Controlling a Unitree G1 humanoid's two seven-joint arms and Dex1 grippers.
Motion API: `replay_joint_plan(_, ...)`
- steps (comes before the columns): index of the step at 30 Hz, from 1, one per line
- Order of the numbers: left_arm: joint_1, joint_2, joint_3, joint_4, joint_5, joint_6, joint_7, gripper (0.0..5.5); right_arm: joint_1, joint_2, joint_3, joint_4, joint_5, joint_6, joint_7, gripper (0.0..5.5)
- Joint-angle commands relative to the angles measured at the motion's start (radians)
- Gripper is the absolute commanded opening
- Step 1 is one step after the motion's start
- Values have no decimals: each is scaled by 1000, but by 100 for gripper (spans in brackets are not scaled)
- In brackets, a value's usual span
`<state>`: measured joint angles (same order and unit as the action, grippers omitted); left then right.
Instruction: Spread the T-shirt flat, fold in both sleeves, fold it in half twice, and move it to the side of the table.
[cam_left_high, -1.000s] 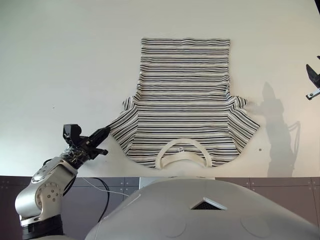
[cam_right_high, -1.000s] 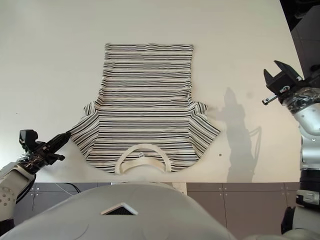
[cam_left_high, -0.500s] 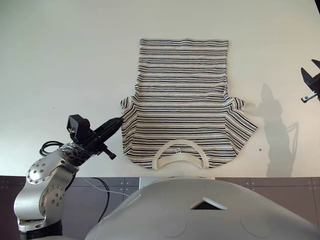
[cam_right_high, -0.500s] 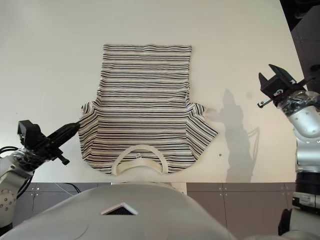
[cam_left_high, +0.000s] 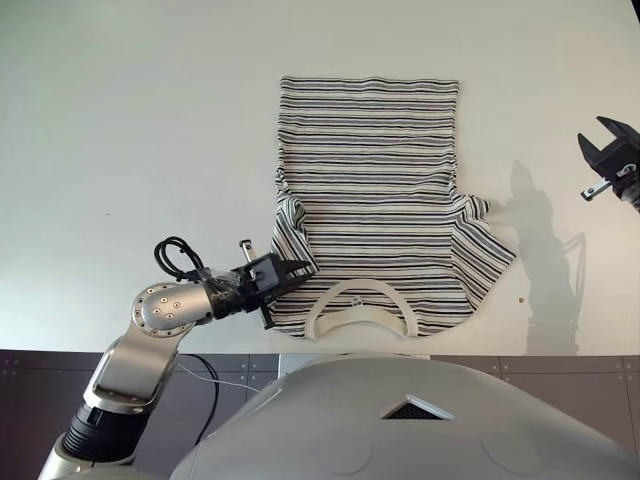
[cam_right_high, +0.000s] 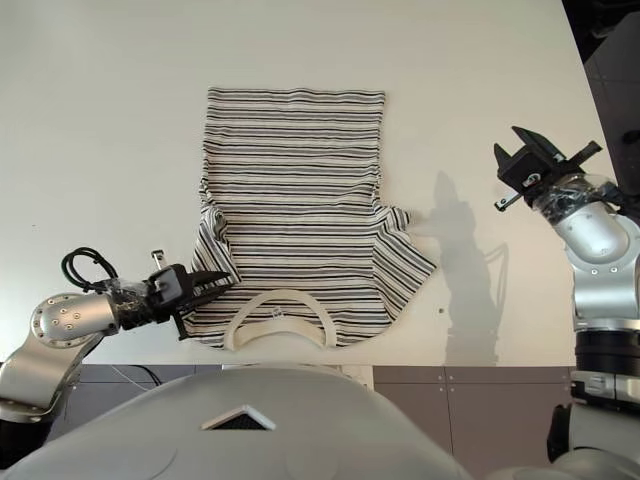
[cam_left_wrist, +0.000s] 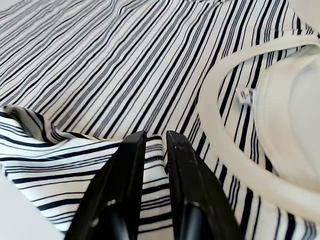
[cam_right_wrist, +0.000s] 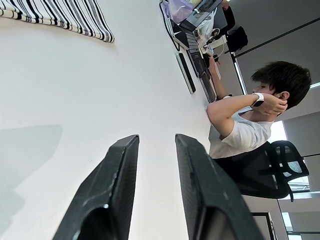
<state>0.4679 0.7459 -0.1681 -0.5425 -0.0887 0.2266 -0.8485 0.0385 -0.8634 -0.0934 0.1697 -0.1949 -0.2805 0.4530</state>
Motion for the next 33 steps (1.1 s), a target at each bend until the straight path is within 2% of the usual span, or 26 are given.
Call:
replay_joint_plan(1, -53, -12, 27, -12, -51, 15, -1, 105, -16, 2, 9, 2, -8, -1, 12, 133)
replay_joint_plan(5, -131, -41, 140, -8, -142, 53, 45, 105, 39, 0, -33, -26, 33, 11, 22, 133)
replay_joint_plan(8, -143, -55, 184, 61, -96, -1, 103, 105, 168, 28, -91, -133, 204, 64, 115, 133)
replay_joint_plan(11, 12, -21, 187, 85, 22, -184, 115, 105, 358, 54, -157, -340, 515, 267, 269, 133)
replay_joint_plan(14, 217, -15, 178, 72, 101, -365, 120, 105, 537, 59, -207, -520, 738, 519, 321, 133)
replay_joint_plan(17, 285, -17, 168, 116, 156, -459, 136, 105, 606, 92, -208, -567, 775, 665, 264, 133)
replay_joint_plan(25, 309, 2, 135, 256, 244, -560, 146, 105, 624, 223, -136, -563, 764, 873, 115, 133)
replay_joint_plan(30, 303, -7, 115, 271, 249, -587, 158, 105, 630, 274, -151, -576, 834, 984, 76, 133)
replay_joint_plan(33, 292, -13, 104, 275, 250, -592, 167, 110, 613, 289, -164, -588, 871, 1017, 59, 80)
